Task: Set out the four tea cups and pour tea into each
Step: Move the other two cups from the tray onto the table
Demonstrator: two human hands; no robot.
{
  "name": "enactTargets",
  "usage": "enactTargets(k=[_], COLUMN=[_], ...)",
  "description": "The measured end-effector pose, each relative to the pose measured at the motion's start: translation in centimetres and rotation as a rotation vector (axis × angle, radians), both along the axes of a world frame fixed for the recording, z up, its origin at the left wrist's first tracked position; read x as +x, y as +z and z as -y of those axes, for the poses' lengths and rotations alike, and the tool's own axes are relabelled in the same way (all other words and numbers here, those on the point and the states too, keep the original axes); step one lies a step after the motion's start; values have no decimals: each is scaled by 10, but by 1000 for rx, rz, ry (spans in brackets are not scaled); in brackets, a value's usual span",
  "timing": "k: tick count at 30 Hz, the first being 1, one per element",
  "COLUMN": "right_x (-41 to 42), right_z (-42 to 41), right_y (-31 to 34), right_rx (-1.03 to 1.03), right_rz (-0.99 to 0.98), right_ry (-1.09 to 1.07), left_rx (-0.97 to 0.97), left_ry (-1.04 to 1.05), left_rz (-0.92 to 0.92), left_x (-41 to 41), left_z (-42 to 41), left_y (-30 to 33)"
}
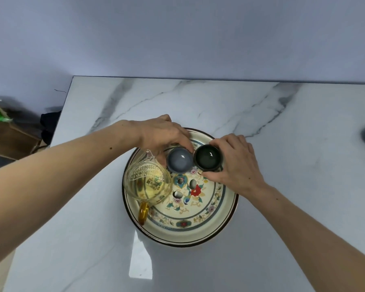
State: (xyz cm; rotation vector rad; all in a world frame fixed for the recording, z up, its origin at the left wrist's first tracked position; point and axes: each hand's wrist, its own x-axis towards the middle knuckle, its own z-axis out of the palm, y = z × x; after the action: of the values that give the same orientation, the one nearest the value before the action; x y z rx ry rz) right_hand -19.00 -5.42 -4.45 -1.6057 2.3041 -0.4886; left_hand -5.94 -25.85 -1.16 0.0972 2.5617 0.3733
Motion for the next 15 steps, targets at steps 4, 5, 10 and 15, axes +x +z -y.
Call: enactTargets(k=[4,5,10,15], right_x=[0,0,-5,-15], right_z=[-6,-7,-14,-30], right_y=[4,6,19,46], right_rx=[7,10,32,5], right_rz=[4,9,30,43], right_ry=[14,9,-27,-67], left_rx=[-11,-6,-34,-75], left_ry=[27,42,122,225], left_rz=[-14,-27,-86,-118], left_x=[1,2,6,-5], left_z=[2,2,5,2], left_y=[1,2,18,53])
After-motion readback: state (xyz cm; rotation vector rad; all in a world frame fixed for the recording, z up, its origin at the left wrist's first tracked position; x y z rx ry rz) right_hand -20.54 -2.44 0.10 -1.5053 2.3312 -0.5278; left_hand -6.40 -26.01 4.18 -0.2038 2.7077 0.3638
